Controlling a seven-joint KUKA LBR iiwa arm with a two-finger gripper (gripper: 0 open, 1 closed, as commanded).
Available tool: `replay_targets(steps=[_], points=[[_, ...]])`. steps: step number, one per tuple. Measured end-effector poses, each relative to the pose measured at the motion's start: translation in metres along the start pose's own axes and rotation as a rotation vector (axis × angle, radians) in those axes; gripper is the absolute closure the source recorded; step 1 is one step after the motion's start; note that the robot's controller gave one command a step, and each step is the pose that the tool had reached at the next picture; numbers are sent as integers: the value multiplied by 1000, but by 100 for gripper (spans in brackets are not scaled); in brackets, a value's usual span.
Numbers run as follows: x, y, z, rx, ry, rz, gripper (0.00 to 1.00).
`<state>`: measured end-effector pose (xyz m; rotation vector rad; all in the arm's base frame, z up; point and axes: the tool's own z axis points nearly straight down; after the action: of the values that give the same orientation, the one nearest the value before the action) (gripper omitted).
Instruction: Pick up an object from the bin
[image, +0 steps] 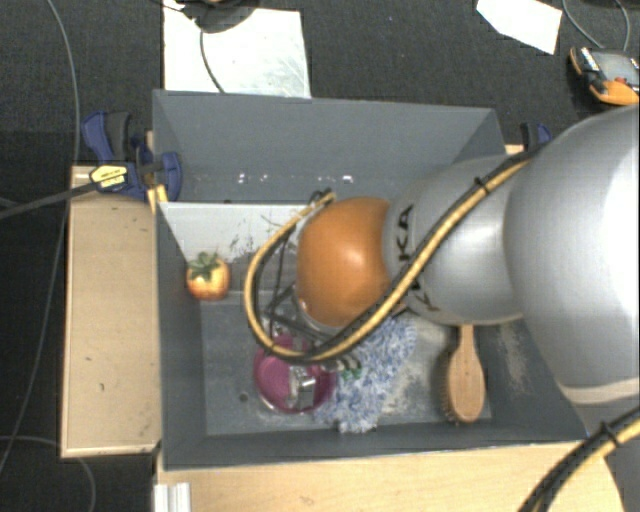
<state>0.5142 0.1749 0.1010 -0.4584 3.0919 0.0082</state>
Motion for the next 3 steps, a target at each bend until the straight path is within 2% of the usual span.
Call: replay_targets(steps=[1, 2, 3], points=[[45, -59, -1, 2, 9, -191, 0], [48, -49, 27, 2, -13, -369, 0], [66, -97, 27, 2, 0, -408, 100]])
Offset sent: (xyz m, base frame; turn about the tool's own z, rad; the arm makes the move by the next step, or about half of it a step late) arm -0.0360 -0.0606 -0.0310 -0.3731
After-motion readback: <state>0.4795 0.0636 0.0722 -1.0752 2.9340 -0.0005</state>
